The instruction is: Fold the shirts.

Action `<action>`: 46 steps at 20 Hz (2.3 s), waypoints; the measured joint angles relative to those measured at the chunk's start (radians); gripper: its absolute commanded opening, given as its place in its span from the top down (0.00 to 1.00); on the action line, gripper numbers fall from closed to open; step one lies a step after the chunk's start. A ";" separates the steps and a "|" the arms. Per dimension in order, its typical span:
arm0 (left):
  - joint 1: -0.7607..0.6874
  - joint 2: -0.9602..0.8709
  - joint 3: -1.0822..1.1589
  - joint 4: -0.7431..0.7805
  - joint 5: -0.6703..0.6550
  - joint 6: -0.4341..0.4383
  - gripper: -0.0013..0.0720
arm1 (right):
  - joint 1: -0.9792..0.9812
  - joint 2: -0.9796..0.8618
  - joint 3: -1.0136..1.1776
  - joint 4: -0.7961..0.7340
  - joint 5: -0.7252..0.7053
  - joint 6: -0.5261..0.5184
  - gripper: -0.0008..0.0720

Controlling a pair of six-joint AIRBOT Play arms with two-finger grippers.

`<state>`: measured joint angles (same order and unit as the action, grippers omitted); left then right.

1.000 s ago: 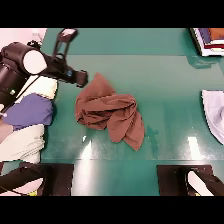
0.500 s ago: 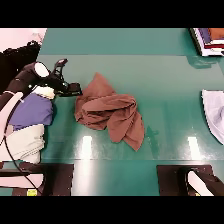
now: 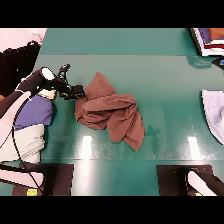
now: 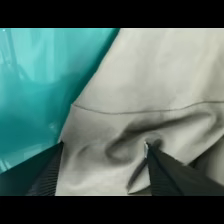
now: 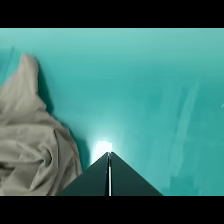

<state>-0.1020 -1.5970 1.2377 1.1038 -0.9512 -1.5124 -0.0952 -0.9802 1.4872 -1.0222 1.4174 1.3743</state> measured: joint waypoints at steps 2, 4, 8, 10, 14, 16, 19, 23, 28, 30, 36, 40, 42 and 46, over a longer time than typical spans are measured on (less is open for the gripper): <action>0.000 -0.003 0.006 0.001 0.006 0.003 0.91 | 0.000 -0.030 0.000 0.000 0.027 0.000 0.96; 0.000 -0.005 0.013 -0.002 0.013 0.003 0.91 | 0.000 -0.065 0.000 0.000 0.055 0.000 0.96; 0.000 -0.005 0.026 0.006 0.017 0.003 0.95 | 0.000 -0.144 -0.002 0.000 0.100 0.000 0.96; 0.000 -0.003 0.055 0.012 0.002 0.004 0.95 | 0.003 -0.178 -0.034 -0.001 0.108 0.000 0.62; 0.000 0.021 0.169 0.019 -0.044 0.035 0.95 | 0.042 -0.237 -0.239 0.005 0.097 0.000 0.35; 0.000 0.032 0.227 0.019 -0.060 0.044 0.95 | 0.097 -0.271 -0.378 0.032 0.054 -0.006 0.35; 0.000 0.040 0.276 0.018 -0.080 0.049 0.95 | 0.220 -0.330 -0.545 0.079 -0.026 -0.025 0.35; 0.000 0.042 0.298 0.018 -0.104 0.053 0.95 | 0.395 -0.398 -0.655 0.104 -0.130 -0.035 0.38; 0.000 0.047 0.305 0.018 -0.124 0.053 0.95 | 0.501 -0.431 -0.677 0.115 -0.208 -0.042 0.96; 0.000 0.065 0.315 0.019 -0.140 0.054 0.95 | 0.510 -0.435 -0.642 0.095 -0.222 -0.050 0.97; 0.000 0.264 0.445 0.065 -0.158 0.055 0.95 | 0.413 -0.329 -0.345 -0.030 -0.112 -0.038 0.97; 0.000 0.457 0.564 0.092 -0.159 0.055 0.95 | 0.283 -0.181 -0.097 -0.102 -0.073 -0.016 0.97; 0.000 0.554 0.612 0.095 -0.161 0.055 0.95 | 0.218 -0.103 0.012 -0.118 -0.069 -0.012 0.97; 0.000 0.716 0.693 0.097 -0.150 0.054 0.95 | 0.099 0.037 0.200 -0.124 -0.069 -0.008 0.97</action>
<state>-0.1024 -0.8810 1.9308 1.2003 -1.1011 -1.4586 0.0036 -0.9436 1.6867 -1.1461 1.3483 1.3666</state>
